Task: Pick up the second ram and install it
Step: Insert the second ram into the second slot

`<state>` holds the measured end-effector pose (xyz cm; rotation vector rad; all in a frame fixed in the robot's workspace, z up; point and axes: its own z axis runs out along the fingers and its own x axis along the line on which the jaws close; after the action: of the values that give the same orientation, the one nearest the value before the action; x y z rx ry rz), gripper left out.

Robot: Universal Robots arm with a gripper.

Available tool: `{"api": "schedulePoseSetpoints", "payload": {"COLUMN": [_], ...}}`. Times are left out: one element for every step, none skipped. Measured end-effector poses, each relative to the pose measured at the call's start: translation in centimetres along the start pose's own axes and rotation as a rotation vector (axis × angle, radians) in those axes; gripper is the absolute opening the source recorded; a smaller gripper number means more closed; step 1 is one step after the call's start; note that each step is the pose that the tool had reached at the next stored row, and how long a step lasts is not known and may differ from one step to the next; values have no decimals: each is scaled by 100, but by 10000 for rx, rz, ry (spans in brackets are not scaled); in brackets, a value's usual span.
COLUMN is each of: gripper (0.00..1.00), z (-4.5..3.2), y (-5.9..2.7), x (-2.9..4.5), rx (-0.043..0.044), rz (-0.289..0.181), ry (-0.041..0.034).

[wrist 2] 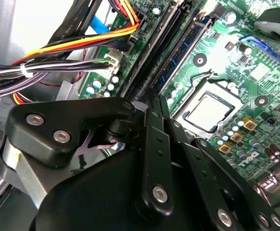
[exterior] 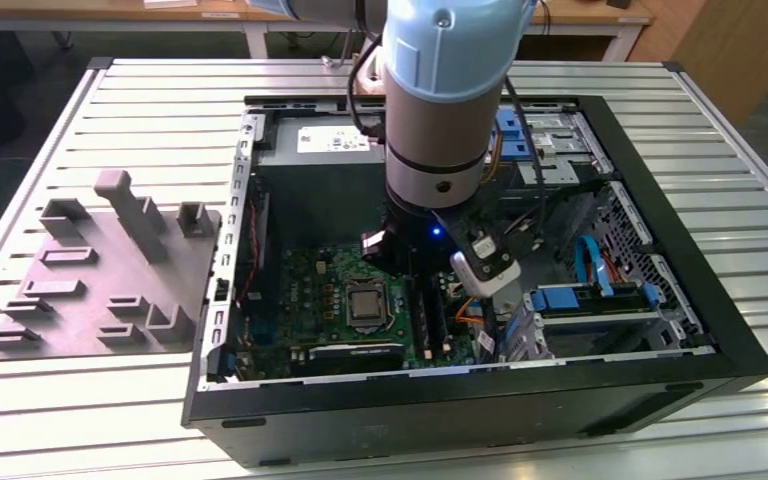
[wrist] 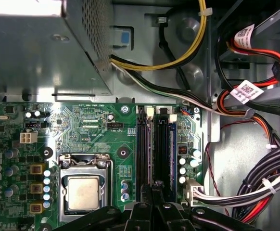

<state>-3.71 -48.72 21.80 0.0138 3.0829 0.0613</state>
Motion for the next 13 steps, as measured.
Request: {"api": "schedulePoseSetpoints", "payload": {"gripper": [11, 11, 11, 11, 11, 11, 11, 11, 11, 11, 11, 11, 11], "z": [3, 3, 3, 3, 6, 13, 22, 24, 23, 23, 23, 23, 23], "y": [-1, -1, -1, -1, -1, -1, -1, -1, -1, -1, -1, -1, -1], "x": [0, 0, 0, 1, 1, 1, 2, 2, 2, 2, 2, 2, 2], "rx": [3, 4, 4, 5, 4, 4, 0, -1, 1, 2, 3, 3, 3], "rz": [0, -1, -1, 0, 0, -1, 0, 0, 0, 0, 0, -1, 0], "ry": [1, 1, 2, 2, 1, 2, 0, 0, 1, 1, 1, 1, 1]}}
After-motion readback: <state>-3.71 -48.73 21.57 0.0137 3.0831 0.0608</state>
